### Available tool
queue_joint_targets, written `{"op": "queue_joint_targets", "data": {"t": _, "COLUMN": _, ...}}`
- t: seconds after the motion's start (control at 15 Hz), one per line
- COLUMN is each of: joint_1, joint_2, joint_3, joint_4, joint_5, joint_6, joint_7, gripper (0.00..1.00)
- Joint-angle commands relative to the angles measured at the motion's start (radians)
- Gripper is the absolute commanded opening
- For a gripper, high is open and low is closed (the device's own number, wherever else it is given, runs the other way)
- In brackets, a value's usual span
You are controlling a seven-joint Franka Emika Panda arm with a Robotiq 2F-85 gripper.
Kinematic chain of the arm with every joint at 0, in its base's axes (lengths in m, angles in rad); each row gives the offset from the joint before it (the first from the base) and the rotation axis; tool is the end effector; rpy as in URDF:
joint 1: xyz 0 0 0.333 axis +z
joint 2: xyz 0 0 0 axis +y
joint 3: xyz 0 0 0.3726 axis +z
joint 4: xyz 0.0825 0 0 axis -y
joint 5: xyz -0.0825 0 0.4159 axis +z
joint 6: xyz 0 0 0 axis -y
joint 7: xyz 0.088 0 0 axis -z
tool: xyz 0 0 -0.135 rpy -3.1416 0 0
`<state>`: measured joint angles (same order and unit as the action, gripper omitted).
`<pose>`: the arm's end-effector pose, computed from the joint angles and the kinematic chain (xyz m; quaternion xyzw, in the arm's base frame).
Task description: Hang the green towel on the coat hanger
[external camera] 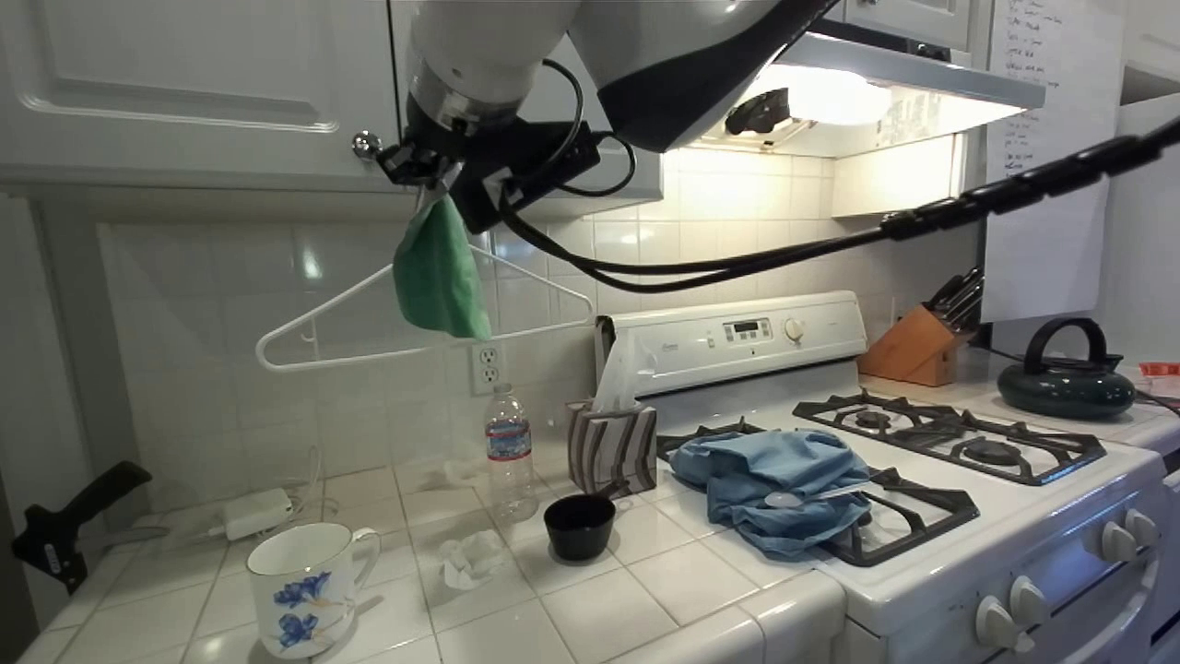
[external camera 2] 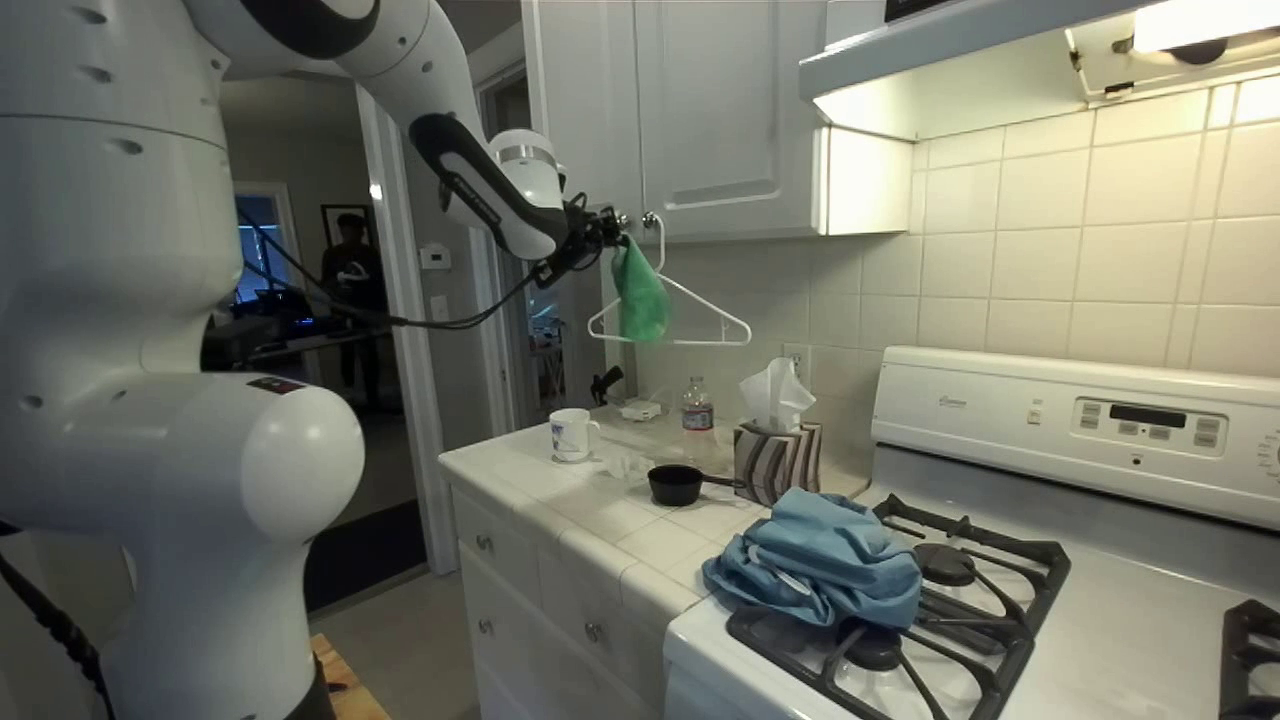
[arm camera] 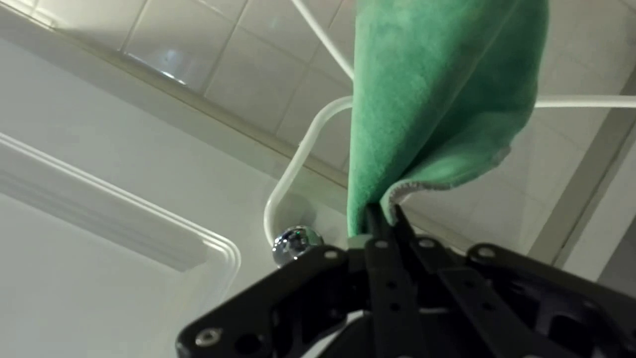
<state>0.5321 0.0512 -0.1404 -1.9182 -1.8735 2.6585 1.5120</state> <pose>0.6064 0.2680 0.5493 0.7604 0.1672 0.6000 0.1839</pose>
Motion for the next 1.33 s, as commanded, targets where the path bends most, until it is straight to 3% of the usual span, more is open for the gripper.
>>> {"op": "queue_joint_targets", "data": {"t": 0.0, "joint_1": 0.004, "joint_2": 0.014, "joint_3": 0.002, "joint_4": -0.007, "joint_5": -0.107, "joint_6": -0.068, "joint_7": 0.076, "gripper": 0.01}}
{"op": "queue_joint_targets", "data": {"t": 0.4, "joint_1": 0.01, "joint_2": 0.08, "joint_3": 0.011, "joint_4": -0.029, "joint_5": -0.264, "joint_6": -0.151, "joint_7": 0.319, "gripper": 0.01}}
{"op": "queue_joint_targets", "data": {"t": 0.47, "joint_1": -0.118, "joint_2": 0.093, "joint_3": 0.148, "joint_4": -0.029, "joint_5": -0.286, "joint_6": -0.182, "joint_7": 0.344, "gripper": 0.01}}
{"op": "queue_joint_targets", "data": {"t": 0.67, "joint_1": -0.186, "joint_2": 0.135, "joint_3": 0.234, "joint_4": -0.036, "joint_5": -0.336, "joint_6": -0.25, "joint_7": 0.421, "gripper": 0.01}}
{"op": "queue_joint_targets", "data": {"t": 1.0, "joint_1": -0.258, "joint_2": 0.179, "joint_3": 0.322, "joint_4": -0.048, "joint_5": -0.356, "joint_6": -0.322, "joint_7": 0.466, "gripper": 0.01}}
{"op": "queue_joint_targets", "data": {"t": 1.27, "joint_1": -0.299, "joint_2": 0.218, "joint_3": 0.348, "joint_4": -0.017, "joint_5": -0.285, "joint_6": -0.324, "joint_7": 0.527, "gripper": 0.01}}
